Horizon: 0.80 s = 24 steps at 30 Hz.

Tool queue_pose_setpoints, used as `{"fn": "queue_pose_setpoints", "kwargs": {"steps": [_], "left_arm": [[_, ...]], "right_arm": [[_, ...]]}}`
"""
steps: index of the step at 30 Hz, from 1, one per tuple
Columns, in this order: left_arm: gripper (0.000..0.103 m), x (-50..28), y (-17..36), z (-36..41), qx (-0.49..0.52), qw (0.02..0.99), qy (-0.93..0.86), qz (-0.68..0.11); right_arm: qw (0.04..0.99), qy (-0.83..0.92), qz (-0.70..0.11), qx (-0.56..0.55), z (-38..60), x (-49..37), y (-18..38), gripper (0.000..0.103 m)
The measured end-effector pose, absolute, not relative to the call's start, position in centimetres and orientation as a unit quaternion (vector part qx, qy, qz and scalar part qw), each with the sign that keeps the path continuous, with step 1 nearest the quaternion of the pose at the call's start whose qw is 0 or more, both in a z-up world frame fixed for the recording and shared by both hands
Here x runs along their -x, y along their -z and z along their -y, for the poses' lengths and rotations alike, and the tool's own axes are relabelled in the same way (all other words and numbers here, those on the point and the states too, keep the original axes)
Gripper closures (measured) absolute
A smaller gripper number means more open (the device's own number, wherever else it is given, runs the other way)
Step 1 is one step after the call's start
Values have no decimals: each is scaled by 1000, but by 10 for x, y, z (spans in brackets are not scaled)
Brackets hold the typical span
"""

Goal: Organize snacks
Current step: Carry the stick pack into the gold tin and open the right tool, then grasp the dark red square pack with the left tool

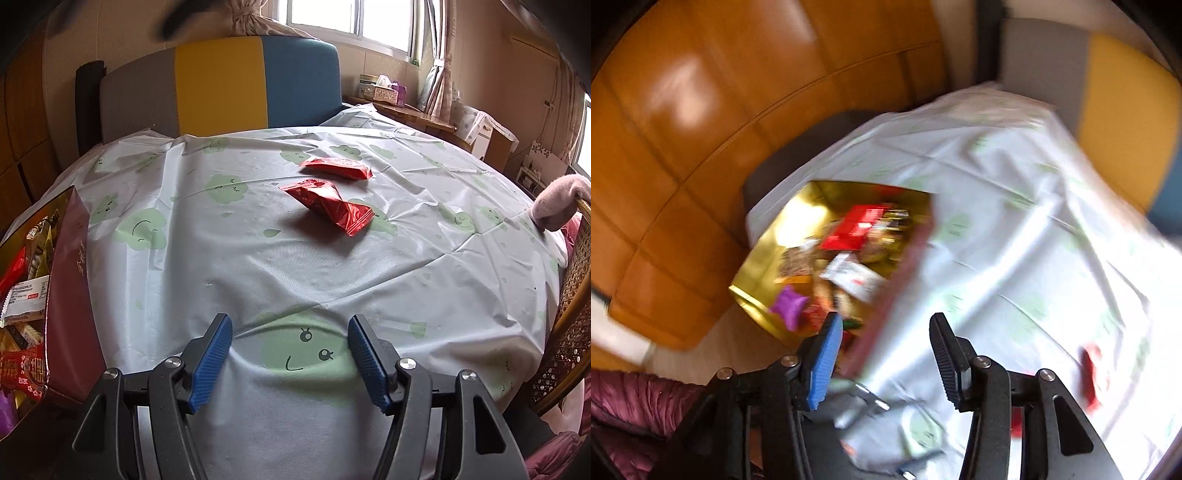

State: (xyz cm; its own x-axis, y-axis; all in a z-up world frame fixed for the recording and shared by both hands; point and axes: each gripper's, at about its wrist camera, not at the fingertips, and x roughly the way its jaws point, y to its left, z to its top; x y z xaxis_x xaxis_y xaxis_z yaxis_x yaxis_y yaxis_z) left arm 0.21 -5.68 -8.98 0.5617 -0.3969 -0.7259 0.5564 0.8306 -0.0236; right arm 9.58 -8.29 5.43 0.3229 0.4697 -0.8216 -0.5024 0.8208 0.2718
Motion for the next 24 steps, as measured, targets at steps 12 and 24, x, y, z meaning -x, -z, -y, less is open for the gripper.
{"fn": "queue_pose_setpoints", "kwargs": {"steps": [12, 24], "left_arm": [[37, -8, 84, 63, -121, 865, 260, -412], [53, -54, 42, 89, -77, 841, 270, -463]], "right_arm": [[817, -70, -570, -49, 251, -92, 37, 53], [822, -7, -558, -114, 294, -93, 61, 52]]}}
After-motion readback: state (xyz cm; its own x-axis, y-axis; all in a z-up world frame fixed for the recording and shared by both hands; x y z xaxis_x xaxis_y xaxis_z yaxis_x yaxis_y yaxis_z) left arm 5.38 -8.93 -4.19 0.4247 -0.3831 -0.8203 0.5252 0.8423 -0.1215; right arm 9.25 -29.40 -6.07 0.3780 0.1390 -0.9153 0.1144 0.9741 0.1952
